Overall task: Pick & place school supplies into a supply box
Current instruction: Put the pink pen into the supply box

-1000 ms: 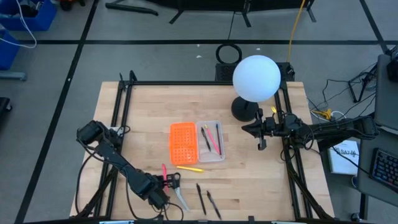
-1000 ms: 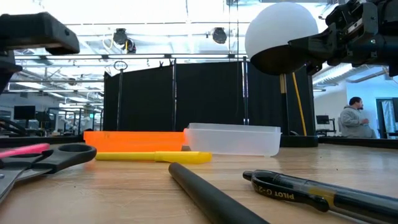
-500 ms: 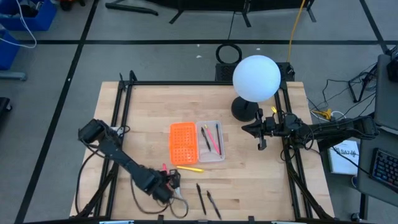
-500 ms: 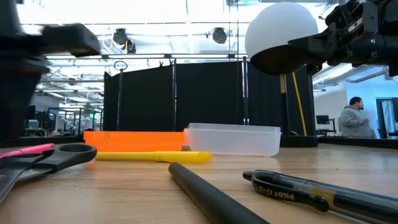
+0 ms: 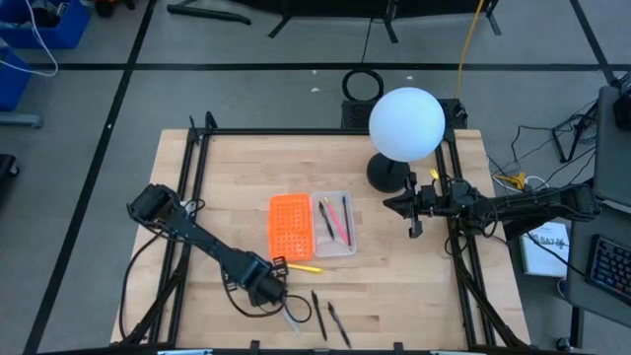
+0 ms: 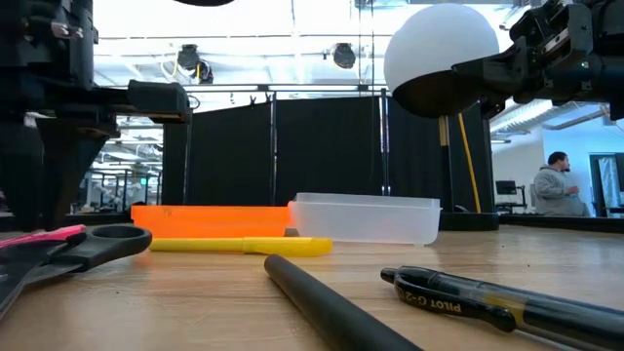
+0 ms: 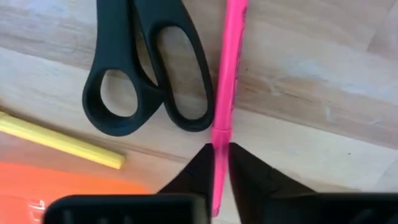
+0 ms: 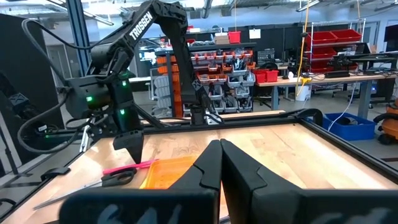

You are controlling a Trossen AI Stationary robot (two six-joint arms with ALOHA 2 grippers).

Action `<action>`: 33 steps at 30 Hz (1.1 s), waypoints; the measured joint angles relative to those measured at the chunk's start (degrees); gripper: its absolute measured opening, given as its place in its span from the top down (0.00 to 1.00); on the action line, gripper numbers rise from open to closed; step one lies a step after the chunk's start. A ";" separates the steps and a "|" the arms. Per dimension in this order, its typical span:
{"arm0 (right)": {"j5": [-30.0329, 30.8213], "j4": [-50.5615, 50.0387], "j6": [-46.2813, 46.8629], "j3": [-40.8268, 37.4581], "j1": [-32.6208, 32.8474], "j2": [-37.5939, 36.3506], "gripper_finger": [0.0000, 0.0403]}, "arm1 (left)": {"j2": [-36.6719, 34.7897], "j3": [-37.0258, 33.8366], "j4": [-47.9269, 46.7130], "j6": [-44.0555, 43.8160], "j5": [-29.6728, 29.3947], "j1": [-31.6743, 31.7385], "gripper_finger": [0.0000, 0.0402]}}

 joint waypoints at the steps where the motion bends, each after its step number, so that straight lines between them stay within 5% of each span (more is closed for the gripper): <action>1: 0.00 0.00 0.00 -0.01 -0.01 -0.01 1.00 | 0.00 0.05 -0.06 -0.80 -0.04 -0.02 0.82; 9: 0.00 0.11 -0.02 0.00 0.00 -0.01 1.00 | -0.09 1.81 -2.61 0.67 -1.42 0.16 0.59; 22: 0.00 -0.09 0.19 -0.02 0.00 -0.01 1.00 | -0.07 0.95 -2.20 1.30 1.17 3.59 0.76; 33: 0.00 -0.10 0.17 0.00 0.00 -0.01 1.00 | 0.00 -3.13 1.02 1.33 2.10 3.85 0.77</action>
